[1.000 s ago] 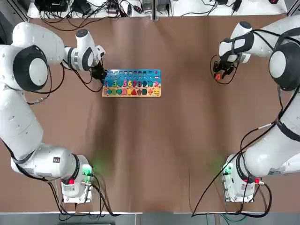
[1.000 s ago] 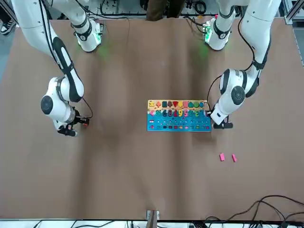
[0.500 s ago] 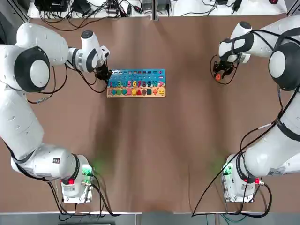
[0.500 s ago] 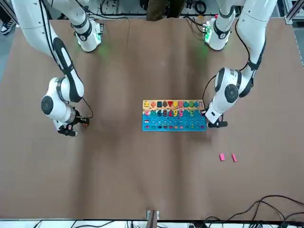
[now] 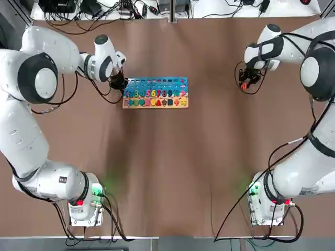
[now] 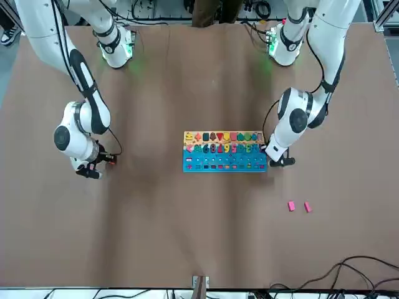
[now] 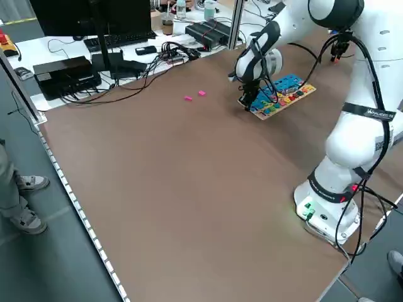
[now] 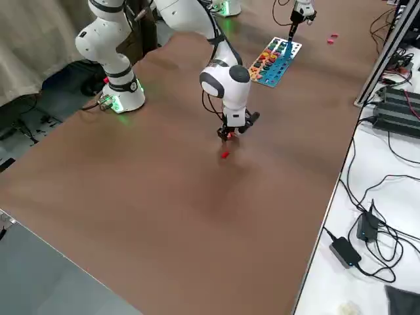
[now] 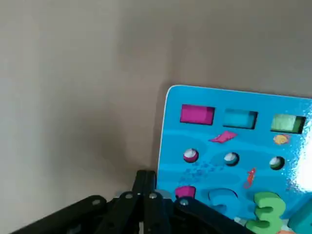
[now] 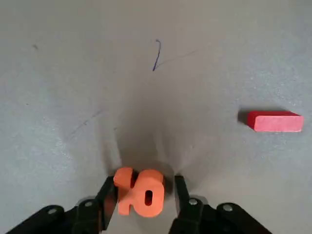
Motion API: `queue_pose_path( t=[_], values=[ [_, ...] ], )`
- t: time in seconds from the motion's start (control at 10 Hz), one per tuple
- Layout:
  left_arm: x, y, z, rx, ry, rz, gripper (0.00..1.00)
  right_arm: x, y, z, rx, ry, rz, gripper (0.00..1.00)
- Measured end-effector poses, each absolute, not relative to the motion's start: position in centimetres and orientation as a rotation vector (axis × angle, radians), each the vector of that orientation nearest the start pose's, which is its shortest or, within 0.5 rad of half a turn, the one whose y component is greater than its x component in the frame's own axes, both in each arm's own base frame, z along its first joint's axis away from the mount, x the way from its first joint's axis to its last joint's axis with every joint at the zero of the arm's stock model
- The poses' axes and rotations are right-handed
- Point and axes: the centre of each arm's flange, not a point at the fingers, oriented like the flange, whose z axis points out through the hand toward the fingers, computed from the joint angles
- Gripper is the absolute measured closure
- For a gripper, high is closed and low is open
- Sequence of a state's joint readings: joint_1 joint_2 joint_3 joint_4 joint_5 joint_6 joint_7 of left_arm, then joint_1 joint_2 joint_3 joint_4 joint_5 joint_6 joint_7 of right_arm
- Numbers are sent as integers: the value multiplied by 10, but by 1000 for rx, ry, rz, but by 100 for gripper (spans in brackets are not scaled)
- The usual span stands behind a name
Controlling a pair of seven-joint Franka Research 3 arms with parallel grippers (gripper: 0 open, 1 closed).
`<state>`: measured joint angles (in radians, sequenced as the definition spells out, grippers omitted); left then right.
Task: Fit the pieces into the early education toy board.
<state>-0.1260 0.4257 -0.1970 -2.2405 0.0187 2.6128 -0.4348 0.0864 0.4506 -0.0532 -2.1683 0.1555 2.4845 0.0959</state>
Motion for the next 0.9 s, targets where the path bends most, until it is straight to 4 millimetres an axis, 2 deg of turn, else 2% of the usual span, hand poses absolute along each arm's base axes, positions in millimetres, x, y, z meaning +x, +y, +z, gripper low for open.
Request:
queue_pose_path(
  t=[0.3, 0.6, 0.9],
  values=[
    [507, -206, 176, -3188, -201, 101, 99, 547, 17, 172, -3066, 290, 220, 43],
    [502, -238, 176, -3189, -209, 93, 99, 546, 17, 172, -3063, 306, 243, 45],
    [500, -255, 176, -3183, -240, 86, 99, 546, 17, 172, -3060, 310, 266, 49]
  ],
)
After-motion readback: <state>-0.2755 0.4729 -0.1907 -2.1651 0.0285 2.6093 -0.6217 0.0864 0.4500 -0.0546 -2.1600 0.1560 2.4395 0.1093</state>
